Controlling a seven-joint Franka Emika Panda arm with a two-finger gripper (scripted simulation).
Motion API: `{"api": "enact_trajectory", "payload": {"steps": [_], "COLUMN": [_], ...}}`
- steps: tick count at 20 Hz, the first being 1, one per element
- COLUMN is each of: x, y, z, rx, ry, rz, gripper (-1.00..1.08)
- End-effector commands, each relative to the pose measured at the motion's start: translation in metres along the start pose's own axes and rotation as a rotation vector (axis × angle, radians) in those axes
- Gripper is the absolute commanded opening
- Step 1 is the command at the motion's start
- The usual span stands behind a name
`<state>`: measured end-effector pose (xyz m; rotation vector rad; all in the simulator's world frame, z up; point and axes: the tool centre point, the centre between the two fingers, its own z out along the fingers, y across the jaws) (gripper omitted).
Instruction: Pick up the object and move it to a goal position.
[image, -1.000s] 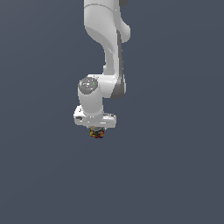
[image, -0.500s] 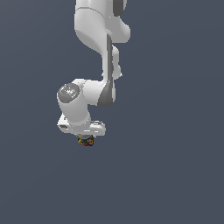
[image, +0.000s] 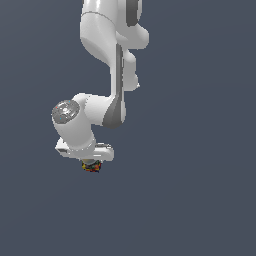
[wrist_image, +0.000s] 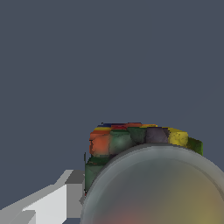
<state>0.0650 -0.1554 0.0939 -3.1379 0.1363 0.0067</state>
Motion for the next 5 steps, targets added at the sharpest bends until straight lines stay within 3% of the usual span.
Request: {"api": "enact_trajectory", "payload": {"steps": [1, 5], "x": [0.0048, 0.0065], "y": [0.0024, 0.0037], "z": [-0.003, -0.0033], "rx": [0.0, 0.0], "ry": [0.004, 0.004], "rz": [-0.001, -0.001], "gripper": [-1.0, -1.0]}}
